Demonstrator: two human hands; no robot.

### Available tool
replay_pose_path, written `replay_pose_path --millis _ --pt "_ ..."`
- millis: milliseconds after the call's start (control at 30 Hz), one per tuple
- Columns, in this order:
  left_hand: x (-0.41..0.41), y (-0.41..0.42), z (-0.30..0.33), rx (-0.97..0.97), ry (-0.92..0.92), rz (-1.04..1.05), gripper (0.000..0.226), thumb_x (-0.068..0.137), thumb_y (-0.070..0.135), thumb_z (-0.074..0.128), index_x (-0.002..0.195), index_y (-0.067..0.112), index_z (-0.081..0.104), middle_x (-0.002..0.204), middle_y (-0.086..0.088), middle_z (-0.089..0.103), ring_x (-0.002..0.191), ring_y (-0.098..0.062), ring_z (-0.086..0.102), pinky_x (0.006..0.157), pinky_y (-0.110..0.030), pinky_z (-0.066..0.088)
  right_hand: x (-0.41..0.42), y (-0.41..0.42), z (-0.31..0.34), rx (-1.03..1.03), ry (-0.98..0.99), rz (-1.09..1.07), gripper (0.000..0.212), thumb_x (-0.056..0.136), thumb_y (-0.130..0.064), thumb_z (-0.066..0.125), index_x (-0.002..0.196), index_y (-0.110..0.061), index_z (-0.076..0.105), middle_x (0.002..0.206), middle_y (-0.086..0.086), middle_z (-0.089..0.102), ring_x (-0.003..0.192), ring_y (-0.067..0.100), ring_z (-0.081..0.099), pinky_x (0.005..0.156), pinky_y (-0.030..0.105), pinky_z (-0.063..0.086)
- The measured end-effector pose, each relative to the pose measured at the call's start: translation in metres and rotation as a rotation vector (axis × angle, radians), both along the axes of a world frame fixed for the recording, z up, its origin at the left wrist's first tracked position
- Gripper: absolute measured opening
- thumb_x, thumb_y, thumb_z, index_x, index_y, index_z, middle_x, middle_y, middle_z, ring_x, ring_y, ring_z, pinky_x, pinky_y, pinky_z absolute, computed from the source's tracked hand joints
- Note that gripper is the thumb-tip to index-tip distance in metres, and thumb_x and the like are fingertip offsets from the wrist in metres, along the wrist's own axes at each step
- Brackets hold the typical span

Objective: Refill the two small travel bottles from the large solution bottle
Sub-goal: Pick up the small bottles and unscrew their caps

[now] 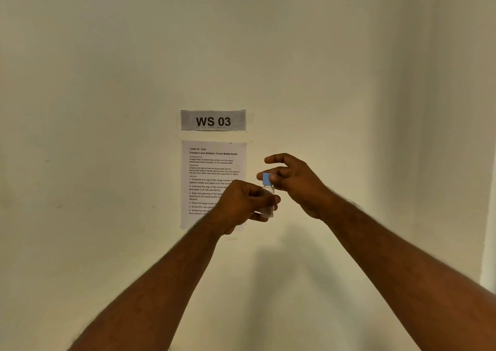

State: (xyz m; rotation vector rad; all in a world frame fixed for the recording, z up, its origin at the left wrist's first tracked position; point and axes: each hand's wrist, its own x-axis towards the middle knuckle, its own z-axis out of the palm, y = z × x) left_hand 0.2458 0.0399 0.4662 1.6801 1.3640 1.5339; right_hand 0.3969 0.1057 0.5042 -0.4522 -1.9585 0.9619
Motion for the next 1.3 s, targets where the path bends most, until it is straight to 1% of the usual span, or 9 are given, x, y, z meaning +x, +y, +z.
replay_pose_path --millis 100,233,400,533,700,833,967,1133,1300 --pt "0.0 -0.002 0.0 0.006 -0.008 -0.003 0.024 0.087 0.019 0.077 0.097 -0.003 0.076 0.093 -0.02 0.076 0.08 -0.023 0.075 0.069 -0.031 0.063 0.0 -0.003 0.001 -0.007 -0.031 0.018 0.036 0.098 -0.015 0.061 0.133 -0.019 0.053 0.12 0.002 0.07 0.111 0.019 0.066 0.098 0.04 0.052" --pt "0.002 -0.005 0.0 0.013 -0.01 -0.015 0.023 0.087 0.018 0.077 0.097 -0.003 0.076 0.094 -0.022 0.076 0.081 -0.024 0.074 0.071 -0.033 0.063 -0.005 -0.006 -0.004 0.029 0.02 -0.09 0.031 0.091 -0.015 0.07 0.12 -0.017 0.059 0.097 0.001 0.071 0.096 0.018 0.07 0.086 0.035 0.055" --pt "-0.002 -0.006 -0.006 -0.007 -0.022 0.002 0.023 0.087 0.017 0.076 0.097 -0.004 0.076 0.095 -0.021 0.076 0.08 -0.023 0.074 0.072 -0.034 0.064 -0.001 -0.009 -0.003 -0.02 -0.07 0.038 0.038 0.102 -0.011 0.052 0.139 -0.019 0.048 0.127 0.003 0.069 0.117 0.02 0.064 0.1 0.037 0.05" --pt "-0.003 -0.006 -0.01 -0.007 -0.021 -0.024 0.018 0.089 0.016 0.075 0.095 -0.001 0.077 0.095 -0.022 0.076 0.082 -0.023 0.074 0.072 -0.033 0.063 -0.005 -0.01 -0.01 0.063 -0.099 -0.104 0.034 0.094 -0.022 0.068 0.127 -0.019 0.06 0.106 0.005 0.071 0.099 0.014 0.068 0.09 0.034 0.055" --pt "-0.004 -0.007 -0.02 -0.025 -0.051 -0.05 0.026 0.087 0.017 0.077 0.097 -0.007 0.074 0.094 -0.022 0.075 0.083 -0.022 0.072 0.073 -0.032 0.062 -0.003 -0.011 -0.007 0.03 0.061 -0.039 0.02 0.094 -0.004 0.064 0.113 -0.008 0.07 0.101 0.003 0.074 0.083 0.002 0.067 0.068 0.011 0.048" --pt "-0.006 -0.008 -0.045 -0.028 -0.094 -0.05 0.021 0.09 0.018 0.073 0.096 -0.001 0.076 0.09 -0.009 0.076 0.085 -0.021 0.073 0.076 -0.034 0.063 0.007 -0.006 -0.019 -0.121 0.244 0.074 0.021 0.089 -0.002 0.07 0.108 -0.008 0.068 0.108 0.011 0.073 0.092 0.012 0.067 0.077 0.02 0.053" --pt "-0.008 -0.01 -0.094 -0.031 -0.109 -0.035 0.008 0.088 0.018 0.077 0.088 0.01 0.077 0.085 -0.006 0.074 0.081 -0.02 0.071 0.081 -0.039 0.061 0.021 0.001 -0.069 -0.265 0.329 0.051 0.025 0.082 0.01 0.071 0.092 -0.012 0.063 0.098 0.011 0.071 0.095 0.025 0.069 0.094 0.036 0.055" --pt "-0.005 -0.017 -0.195 -0.11 0.024 0.181 0.013 0.077 0.035 0.085 0.087 0.031 0.078 0.1 0.003 0.077 0.088 -0.021 0.069 0.082 -0.033 0.052 0.036 0.004 -0.17 -0.369 0.251 -0.075 0.028 0.082 0.008 0.072 0.103 -0.011 0.065 0.095 0.006 0.073 0.084 0.009 0.07 0.075 0.019 0.052" --pt "0.003 -0.033 -0.312 -0.312 0.089 0.257 0.04 0.07 0.033 0.09 0.104 0.016 0.078 0.092 0.002 0.07 0.079 -0.014 0.064 0.076 -0.029 0.054 0.049 -0.007 -0.295 -0.446 0.004 -0.178 0.037 0.084 0.001 0.075 0.117 -0.014 0.071 0.105 0.004 0.076 0.097 0.015 0.072 0.088 0.025 0.057"
